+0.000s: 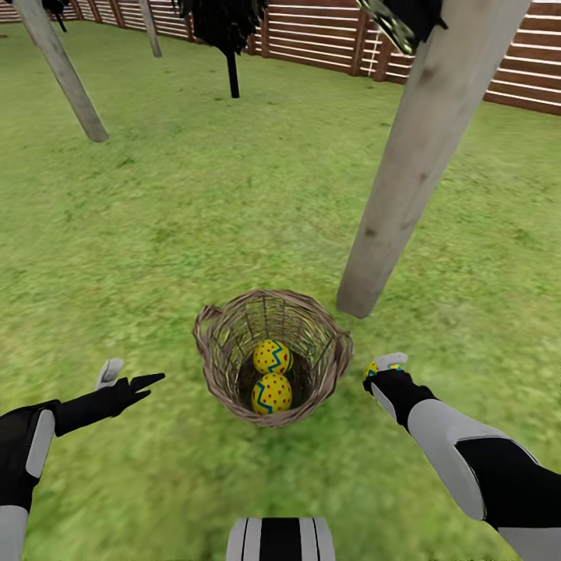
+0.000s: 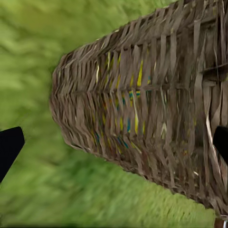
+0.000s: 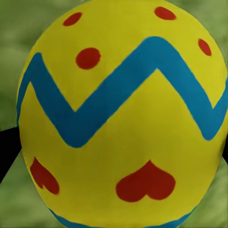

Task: Take the three Easter eggs out of the wicker basket on the lawn in the garden, then place them on the lawn next to a single tree (choose any tree) so that all three eggs are next to the same tree and none are left in the basket.

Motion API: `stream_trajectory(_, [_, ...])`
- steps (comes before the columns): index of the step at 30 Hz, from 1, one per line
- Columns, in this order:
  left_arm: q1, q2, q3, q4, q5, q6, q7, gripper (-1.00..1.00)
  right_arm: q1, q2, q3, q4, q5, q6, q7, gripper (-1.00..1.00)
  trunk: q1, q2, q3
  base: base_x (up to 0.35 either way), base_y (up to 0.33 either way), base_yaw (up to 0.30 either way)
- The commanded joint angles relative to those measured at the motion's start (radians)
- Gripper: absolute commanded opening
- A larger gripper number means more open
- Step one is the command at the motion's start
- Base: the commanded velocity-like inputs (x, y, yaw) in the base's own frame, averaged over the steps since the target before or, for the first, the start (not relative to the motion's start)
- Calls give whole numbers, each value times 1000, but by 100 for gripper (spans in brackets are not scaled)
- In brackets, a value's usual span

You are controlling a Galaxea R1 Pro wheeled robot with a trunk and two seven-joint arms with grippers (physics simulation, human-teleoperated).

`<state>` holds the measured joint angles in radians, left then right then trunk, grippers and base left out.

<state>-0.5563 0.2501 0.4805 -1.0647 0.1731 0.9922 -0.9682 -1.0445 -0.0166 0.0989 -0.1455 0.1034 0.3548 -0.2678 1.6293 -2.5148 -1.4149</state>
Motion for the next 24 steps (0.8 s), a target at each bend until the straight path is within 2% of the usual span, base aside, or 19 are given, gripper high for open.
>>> stream_trajectory(1, [-1, 0, 1, 0, -1, 4, -4, 100, 0, 0, 8, -2, 7, 10, -2, -100, 0, -1, -5, 0, 0, 0])
stream_trajectory(14, [-1, -2, 0, 1, -2, 3, -4, 100, 0, 0, 8, -2, 7, 10, -2, -100, 6, -4, -55, 0, 0, 0])
stream_trajectory(20, [-1, -2, -2, 3, -2, 4, -4, 100, 0, -1, 8, -2, 7, 9, -2, -100, 9, -5, -78, 237, 0, 0])
stream_trajectory(24, [-1, -2, 0, 0, -1, 3, -4, 100, 0, -2, 7, -10, 7, 7, -2, -100, 11, -6, -94, 26, 0, 0])
